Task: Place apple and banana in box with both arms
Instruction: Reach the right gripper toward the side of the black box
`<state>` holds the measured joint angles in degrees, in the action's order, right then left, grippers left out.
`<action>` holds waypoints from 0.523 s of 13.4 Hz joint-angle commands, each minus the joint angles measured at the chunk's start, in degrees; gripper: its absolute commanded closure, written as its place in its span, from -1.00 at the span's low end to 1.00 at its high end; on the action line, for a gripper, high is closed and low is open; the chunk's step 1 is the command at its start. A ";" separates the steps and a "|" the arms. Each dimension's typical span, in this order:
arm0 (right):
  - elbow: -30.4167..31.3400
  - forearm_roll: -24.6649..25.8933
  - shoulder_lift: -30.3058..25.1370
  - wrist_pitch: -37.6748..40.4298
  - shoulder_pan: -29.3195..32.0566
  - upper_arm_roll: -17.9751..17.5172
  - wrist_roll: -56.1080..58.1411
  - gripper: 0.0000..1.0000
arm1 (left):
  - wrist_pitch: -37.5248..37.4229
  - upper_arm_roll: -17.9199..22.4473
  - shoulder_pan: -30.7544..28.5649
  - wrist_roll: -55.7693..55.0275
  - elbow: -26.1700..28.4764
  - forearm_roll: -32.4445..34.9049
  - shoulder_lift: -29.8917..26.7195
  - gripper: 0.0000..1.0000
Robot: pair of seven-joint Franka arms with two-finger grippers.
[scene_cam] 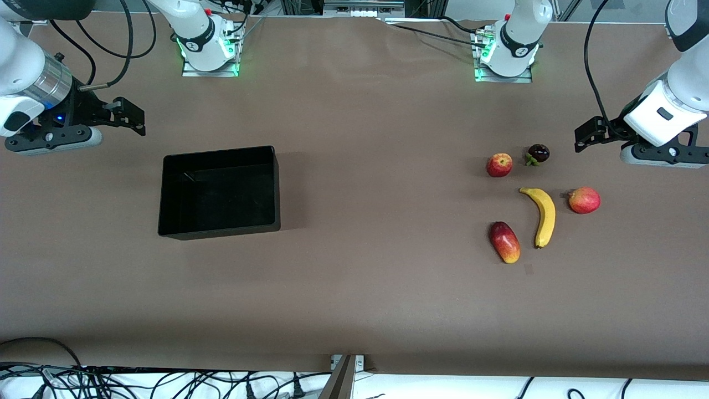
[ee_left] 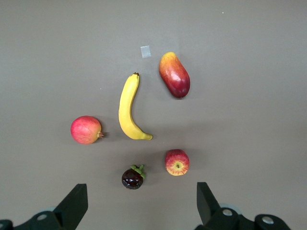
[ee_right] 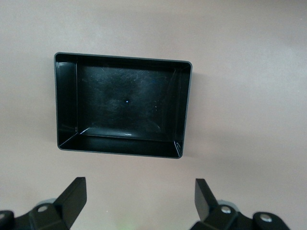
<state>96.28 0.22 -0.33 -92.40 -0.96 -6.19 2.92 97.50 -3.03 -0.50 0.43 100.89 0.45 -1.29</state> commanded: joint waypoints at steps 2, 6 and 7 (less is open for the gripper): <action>-1.35 0.05 0.24 0.82 1.05 -1.02 -0.90 -1.00 | -0.83 -0.40 -0.12 -0.61 -0.70 0.69 0.15 -1.00; -0.66 0.13 0.60 0.91 1.14 -1.02 -0.89 -1.00 | -0.83 -0.49 -0.12 -0.61 -0.70 0.69 0.15 -1.00; 0.48 0.66 1.47 0.47 1.05 -1.02 -0.89 -1.00 | -0.91 -0.49 -0.12 -0.61 -0.70 0.69 0.15 -1.00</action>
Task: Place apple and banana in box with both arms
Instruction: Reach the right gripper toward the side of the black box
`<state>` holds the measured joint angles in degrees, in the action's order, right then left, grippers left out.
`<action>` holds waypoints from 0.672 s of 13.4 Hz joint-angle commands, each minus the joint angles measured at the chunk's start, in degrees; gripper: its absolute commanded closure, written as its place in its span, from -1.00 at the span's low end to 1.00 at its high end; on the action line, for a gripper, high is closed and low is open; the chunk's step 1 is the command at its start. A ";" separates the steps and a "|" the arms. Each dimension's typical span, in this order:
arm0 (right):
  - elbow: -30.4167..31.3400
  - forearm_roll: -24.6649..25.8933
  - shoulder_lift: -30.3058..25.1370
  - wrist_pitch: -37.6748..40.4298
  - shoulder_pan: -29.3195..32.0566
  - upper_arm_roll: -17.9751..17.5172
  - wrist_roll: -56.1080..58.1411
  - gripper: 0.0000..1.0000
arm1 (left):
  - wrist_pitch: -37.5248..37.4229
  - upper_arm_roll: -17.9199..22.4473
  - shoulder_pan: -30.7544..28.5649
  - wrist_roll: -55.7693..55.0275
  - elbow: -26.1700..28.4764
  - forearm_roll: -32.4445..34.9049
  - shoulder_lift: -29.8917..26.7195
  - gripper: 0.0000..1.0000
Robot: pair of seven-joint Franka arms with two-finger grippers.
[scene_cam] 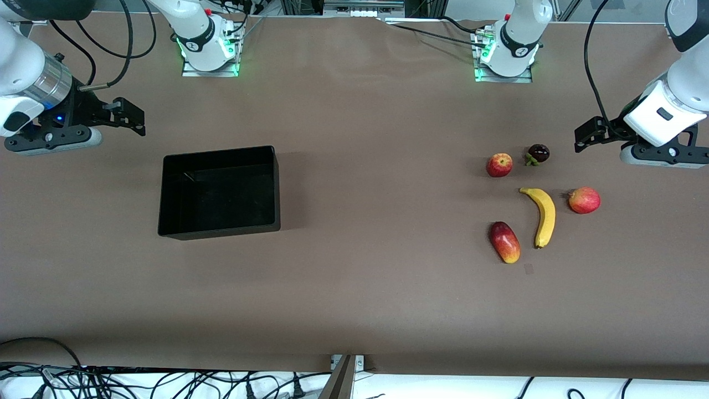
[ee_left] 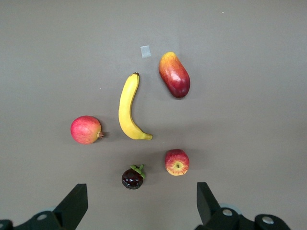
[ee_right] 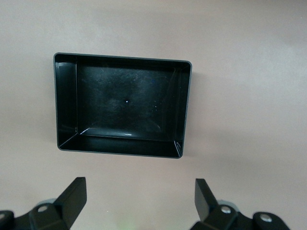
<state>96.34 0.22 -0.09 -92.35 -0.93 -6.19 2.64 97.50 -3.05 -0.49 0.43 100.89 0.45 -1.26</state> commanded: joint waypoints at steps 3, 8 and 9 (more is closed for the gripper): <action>9.35 1.02 3.77 -9.82 1.28 0.56 -0.62 -1.00 | -0.83 -0.55 -0.03 -0.61 -0.70 0.69 0.12 -1.00; 25.91 1.02 8.69 -33.75 1.37 4.87 -0.62 -1.00 | -0.82 -0.64 -0.03 -0.61 -0.70 0.69 0.21 -1.00; 26.61 0.93 10.79 -35.95 1.37 5.48 -0.62 -1.00 | -0.82 -0.64 -0.03 -0.61 -0.70 0.69 0.29 -1.00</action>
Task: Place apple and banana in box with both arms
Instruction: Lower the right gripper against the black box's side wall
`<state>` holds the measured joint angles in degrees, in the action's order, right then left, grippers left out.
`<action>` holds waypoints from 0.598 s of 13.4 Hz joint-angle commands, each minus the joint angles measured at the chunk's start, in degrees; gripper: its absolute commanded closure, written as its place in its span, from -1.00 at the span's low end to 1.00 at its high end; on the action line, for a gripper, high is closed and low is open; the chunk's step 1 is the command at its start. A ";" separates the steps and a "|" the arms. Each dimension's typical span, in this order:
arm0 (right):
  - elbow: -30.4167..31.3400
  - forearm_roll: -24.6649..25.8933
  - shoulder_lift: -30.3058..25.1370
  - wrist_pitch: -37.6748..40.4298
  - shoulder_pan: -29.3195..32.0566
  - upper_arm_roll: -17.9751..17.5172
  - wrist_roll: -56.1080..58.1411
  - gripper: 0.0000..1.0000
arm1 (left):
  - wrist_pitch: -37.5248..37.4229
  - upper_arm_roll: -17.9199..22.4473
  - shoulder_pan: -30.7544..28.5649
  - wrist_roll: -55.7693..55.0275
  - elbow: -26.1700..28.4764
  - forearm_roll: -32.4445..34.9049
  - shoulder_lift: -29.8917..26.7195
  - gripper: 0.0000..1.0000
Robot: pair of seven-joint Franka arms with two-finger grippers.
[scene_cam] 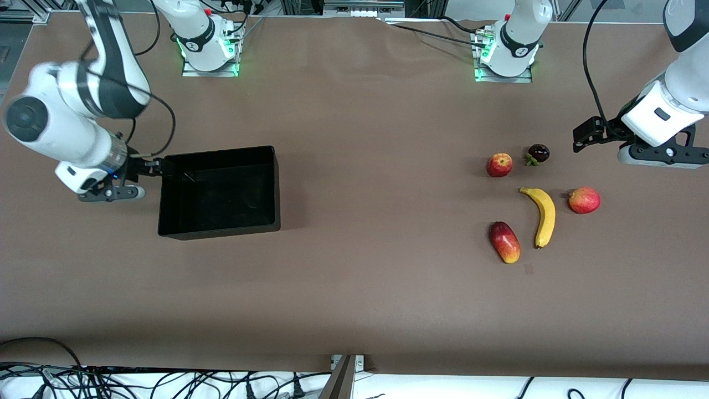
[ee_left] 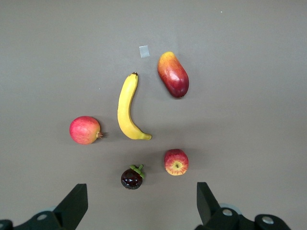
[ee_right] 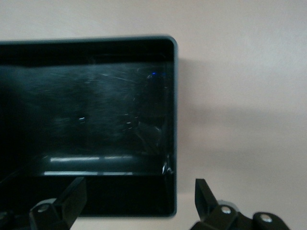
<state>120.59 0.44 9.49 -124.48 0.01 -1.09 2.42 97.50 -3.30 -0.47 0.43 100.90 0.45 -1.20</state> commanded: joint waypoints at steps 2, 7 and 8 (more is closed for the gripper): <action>3.77 0.36 5.43 -8.82 0.51 1.61 -0.40 -1.00 | -0.82 -0.39 -0.06 -0.61 -0.79 0.69 0.40 -1.00; 4.57 0.26 9.23 -11.66 0.52 2.14 -0.23 0.10 | -0.91 -0.39 -0.06 -0.61 -0.53 0.69 0.49 -1.00; 4.48 0.26 9.40 -11.66 0.52 2.14 -0.14 0.55 | -0.91 -0.39 -0.06 -0.61 -0.44 0.69 0.49 -1.00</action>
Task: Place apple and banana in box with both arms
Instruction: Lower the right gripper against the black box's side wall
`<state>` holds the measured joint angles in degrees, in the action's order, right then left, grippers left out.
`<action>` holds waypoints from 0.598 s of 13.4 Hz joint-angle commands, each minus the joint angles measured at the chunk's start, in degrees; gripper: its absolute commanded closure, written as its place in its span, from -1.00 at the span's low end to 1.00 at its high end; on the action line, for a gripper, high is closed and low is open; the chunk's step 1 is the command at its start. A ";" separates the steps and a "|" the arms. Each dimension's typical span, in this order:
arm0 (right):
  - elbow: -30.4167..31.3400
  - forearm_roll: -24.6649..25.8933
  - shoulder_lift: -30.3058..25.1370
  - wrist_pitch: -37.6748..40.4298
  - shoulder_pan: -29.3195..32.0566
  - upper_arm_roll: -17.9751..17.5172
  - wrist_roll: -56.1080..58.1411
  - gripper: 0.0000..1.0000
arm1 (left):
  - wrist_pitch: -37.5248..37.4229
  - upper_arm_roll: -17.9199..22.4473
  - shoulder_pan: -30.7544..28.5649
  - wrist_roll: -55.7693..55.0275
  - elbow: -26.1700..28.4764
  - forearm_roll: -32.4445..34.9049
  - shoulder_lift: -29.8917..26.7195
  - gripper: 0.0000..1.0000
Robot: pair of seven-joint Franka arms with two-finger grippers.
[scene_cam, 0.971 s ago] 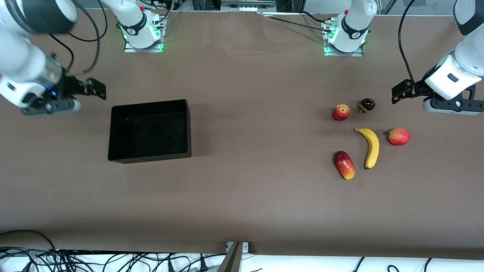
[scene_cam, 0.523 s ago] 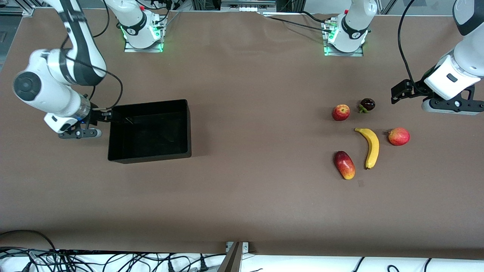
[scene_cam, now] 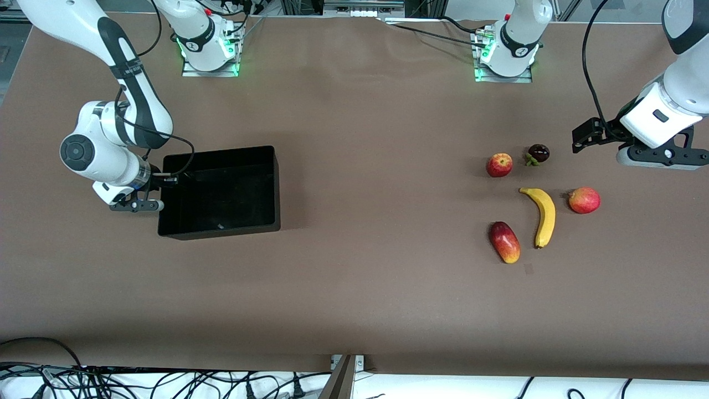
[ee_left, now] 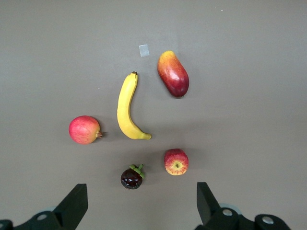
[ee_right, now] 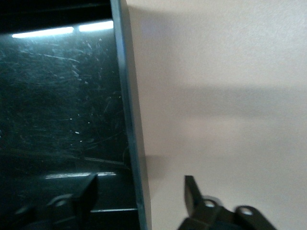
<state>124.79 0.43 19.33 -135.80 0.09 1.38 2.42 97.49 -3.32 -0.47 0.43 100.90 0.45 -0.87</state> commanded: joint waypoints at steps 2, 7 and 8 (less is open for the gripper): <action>-0.16 0.18 -0.43 0.10 0.35 -0.32 -0.21 1.00 | -0.81 -0.38 -0.06 -0.61 -0.44 0.69 0.17 -1.00; -5.06 0.44 -2.19 2.63 0.08 -2.51 0.83 1.00 | -0.90 -0.38 -0.06 -0.61 -0.44 0.69 0.26 -1.00; -8.47 0.45 -2.19 5.26 0.00 -4.52 0.66 1.00 | -0.90 -0.38 -0.06 -0.61 -0.44 0.69 0.26 -1.00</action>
<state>120.81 0.47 18.42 -134.98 -0.01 -0.21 3.25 97.48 -3.32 -0.47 0.43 100.91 0.45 -0.60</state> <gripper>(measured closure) 0.960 0.000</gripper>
